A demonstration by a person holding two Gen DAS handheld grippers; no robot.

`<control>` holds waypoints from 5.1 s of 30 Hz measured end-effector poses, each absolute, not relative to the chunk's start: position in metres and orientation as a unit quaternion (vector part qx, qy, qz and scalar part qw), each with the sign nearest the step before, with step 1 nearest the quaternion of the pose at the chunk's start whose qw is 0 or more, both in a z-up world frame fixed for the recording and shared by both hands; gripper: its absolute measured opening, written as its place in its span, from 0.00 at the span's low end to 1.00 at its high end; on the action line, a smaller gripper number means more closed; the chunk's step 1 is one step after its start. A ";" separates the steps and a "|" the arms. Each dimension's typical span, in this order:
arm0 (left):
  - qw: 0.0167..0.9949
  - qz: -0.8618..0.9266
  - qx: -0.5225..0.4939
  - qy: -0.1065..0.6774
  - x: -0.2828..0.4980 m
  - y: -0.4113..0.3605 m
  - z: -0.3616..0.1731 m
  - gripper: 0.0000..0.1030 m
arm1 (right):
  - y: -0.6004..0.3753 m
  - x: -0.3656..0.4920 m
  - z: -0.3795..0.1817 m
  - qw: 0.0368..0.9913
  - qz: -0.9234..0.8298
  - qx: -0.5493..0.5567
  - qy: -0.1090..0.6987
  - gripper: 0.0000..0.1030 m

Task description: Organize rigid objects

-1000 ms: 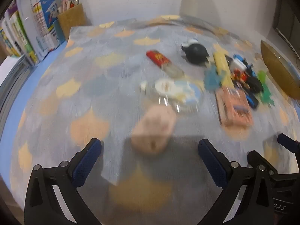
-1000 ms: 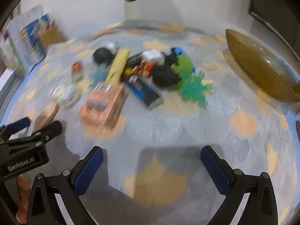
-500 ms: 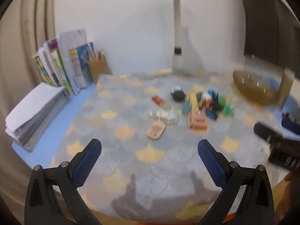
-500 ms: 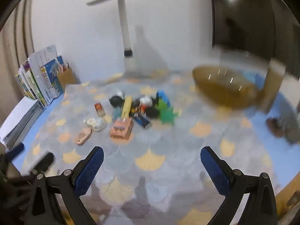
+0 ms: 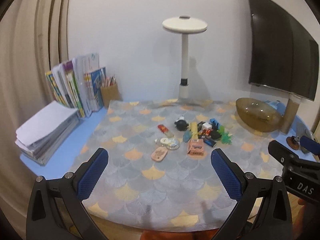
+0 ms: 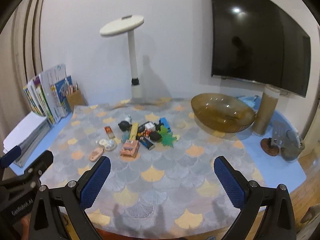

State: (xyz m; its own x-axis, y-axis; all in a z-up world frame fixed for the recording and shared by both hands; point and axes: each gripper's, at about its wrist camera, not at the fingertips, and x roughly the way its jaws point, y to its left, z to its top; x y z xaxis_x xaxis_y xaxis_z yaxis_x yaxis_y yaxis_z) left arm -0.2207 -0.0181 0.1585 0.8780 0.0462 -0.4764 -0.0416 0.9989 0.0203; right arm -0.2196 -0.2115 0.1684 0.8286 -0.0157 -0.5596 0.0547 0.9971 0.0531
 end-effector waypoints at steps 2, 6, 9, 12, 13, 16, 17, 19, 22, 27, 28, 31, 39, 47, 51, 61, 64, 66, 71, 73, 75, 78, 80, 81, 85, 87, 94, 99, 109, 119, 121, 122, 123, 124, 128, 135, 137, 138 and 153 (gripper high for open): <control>0.971 0.022 0.008 0.236 -0.226 -0.021 0.162 0.99 | -0.210 -0.226 0.174 0.958 -0.021 0.035 0.283 1.00; 0.972 0.020 0.005 0.236 -0.223 -0.024 0.158 0.99 | -0.208 -0.230 0.177 0.961 -0.023 0.031 0.273 1.00; 0.968 0.017 -0.002 0.251 -0.212 -0.024 0.149 0.99 | -0.210 -0.222 0.170 0.959 -0.024 0.032 0.280 1.00; 0.962 0.021 -0.002 0.271 -0.196 -0.024 0.134 0.99 | -0.218 -0.205 0.158 0.953 -0.015 0.053 0.298 1.00; 0.961 0.024 -0.002 0.276 -0.191 -0.025 0.131 0.99 | -0.219 -0.199 0.154 0.950 -0.015 0.056 0.307 1.00; 0.957 0.030 -0.005 0.288 -0.173 -0.013 0.117 0.99 | -0.223 -0.177 0.133 0.940 -0.024 0.053 0.335 1.00; 0.956 0.036 -0.006 0.291 -0.168 -0.005 0.111 0.99 | -0.225 -0.171 0.126 0.937 -0.024 0.053 0.344 1.00; 0.951 0.045 -0.013 0.304 -0.157 0.017 0.097 0.99 | -0.230 -0.158 0.109 0.931 -0.019 0.057 0.359 1.00; 0.939 0.040 -0.026 0.340 -0.138 0.042 0.077 0.99 | -0.234 -0.140 0.084 0.921 -0.005 0.073 0.382 1.00; 0.926 0.027 -0.021 0.377 -0.114 0.049 0.058 0.99 | -0.220 -0.109 0.061 0.906 0.028 0.079 0.416 1.00; 0.925 0.020 -0.011 0.380 -0.108 0.045 0.055 0.99 | -0.214 -0.104 0.059 0.905 0.030 0.071 0.419 1.00; 0.916 -0.008 0.013 0.401 -0.087 0.036 0.047 0.99 | -0.199 -0.088 0.059 0.899 0.045 0.047 0.432 1.00; 0.902 -0.074 0.038 0.423 -0.044 0.031 0.041 0.99 | -0.173 -0.043 0.060 0.882 0.075 0.029 0.464 0.88; 0.897 -0.076 0.051 0.433 -0.027 0.026 0.029 0.99 | -0.144 -0.012 0.041 0.870 0.073 0.032 0.486 0.75; 0.896 -0.071 0.046 0.437 -0.023 0.028 0.027 0.99 | -0.138 -0.010 0.041 0.874 0.066 0.019 0.482 0.75; 0.896 -0.069 0.035 0.437 -0.028 0.031 0.025 0.99 | -0.135 -0.007 0.037 0.872 0.061 0.016 0.486 0.75; 0.896 -0.068 0.036 0.437 -0.029 0.031 0.026 0.99 | -0.134 -0.008 0.036 0.872 0.062 0.017 0.486 0.75; 0.896 -0.068 0.037 0.437 -0.030 0.030 0.026 0.99 | -0.134 -0.009 0.036 0.872 0.062 0.016 0.486 0.75; 0.896 -0.069 0.036 0.438 -0.030 0.030 0.024 0.99 | -0.137 -0.009 0.035 0.871 0.058 0.018 0.487 0.75; 0.895 -0.068 0.036 0.440 -0.029 0.029 0.022 0.99 | -0.138 -0.009 0.033 0.870 0.056 0.019 0.490 0.75; 0.894 -0.067 0.037 0.442 -0.029 0.030 0.020 0.99 | -0.139 -0.009 0.030 0.868 0.055 0.022 0.494 0.75; 0.892 -0.066 0.032 0.445 -0.030 0.034 0.016 0.99 | -0.142 -0.008 0.027 0.866 0.057 0.029 0.496 0.73; 0.890 -0.072 0.024 0.450 -0.028 0.038 0.015 0.98 | -0.143 -0.006 0.026 0.864 0.057 0.035 0.499 0.70; 0.888 -0.077 0.018 0.454 -0.027 0.039 0.015 0.96 | -0.143 -0.004 0.025 0.863 0.057 0.039 0.501 0.69; 0.880 -0.106 0.011 0.464 -0.019 0.037 0.016 0.92 | -0.136 0.006 0.021 0.858 0.061 0.051 0.507 0.67; 0.873 -0.120 0.013 0.472 -0.016 0.032 0.014 0.82 | -0.134 0.012 0.018 0.856 0.050 0.052 0.512 0.66; 0.873 -0.127 0.053 0.468 -0.010 0.008 0.012 0.46 | -0.129 0.020 0.014 0.862 0.044 0.029 0.503 0.43; 0.874 -0.127 0.068 0.463 -0.016 0.000 0.014 0.31 | -0.135 0.011 0.015 0.865 0.060 0.018 0.497 0.40; 0.877 -0.151 0.050 0.454 -0.055 -0.016 0.022 0.31 | -0.195 -0.043 0.039 0.873 0.074 0.015 0.481 0.40; 0.872 -0.163 0.050 0.460 -0.070 -0.047 0.018 0.31 | -0.246 -0.078 0.019 0.866 0.063 0.020 0.496 0.41; 0.871 -0.159 0.050 0.462 -0.072 -0.048 0.016 0.31 | -0.249 -0.081 0.016 0.867 0.069 0.033 0.492 0.51; 0.871 -0.157 0.049 0.463 -0.072 -0.048 0.016 0.31 | -0.248 -0.081 0.016 0.866 0.078 0.039 0.492 0.58; 0.871 -0.156 0.049 0.464 -0.073 -0.047 0.016 0.31 | -0.247 -0.082 0.016 0.867 0.079 0.038 0.490 0.58; 0.871 -0.153 0.049 0.464 -0.074 -0.047 0.017 0.31 | -0.244 -0.083 0.015 0.869 0.075 0.028 0.488 0.58; 0.878 -0.146 0.060 0.451 -0.073 -0.054 0.028 0.31 | -0.224 -0.090 0.016 0.881 0.034 -0.058 0.468 0.39; 0.921 -0.168 0.101 0.336 -0.041 -0.102 0.136 0.31 | -0.285 -0.082 0.094 0.920 0.013 0.021 0.392 0.39; 0.927 -0.192 0.097 0.307 -0.027 -0.124 0.165 0.31 | -0.320 -0.075 0.121 0.931 -0.021 0.038 0.362 0.39; 0.927 -0.210 0.096 0.297 -0.017 -0.140 0.178 0.31 | -0.337 -0.071 0.132 0.934 -0.041 0.045 0.351 0.39; 0.858 -0.304 0.103 0.400 0.079 -0.298 0.103 0.41 | -0.449 0.019 0.096 0.874 -0.109 0.111 0.460 0.39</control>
State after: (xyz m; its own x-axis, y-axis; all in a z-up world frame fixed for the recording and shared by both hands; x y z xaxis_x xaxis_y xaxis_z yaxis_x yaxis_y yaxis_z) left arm 0.0788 -0.2981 0.1034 0.4949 -0.4391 -0.7498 0.6044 0.7939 -0.0660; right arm 0.0195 -0.4486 0.0962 0.5525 -0.0881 -0.8288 0.2920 0.9519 0.0935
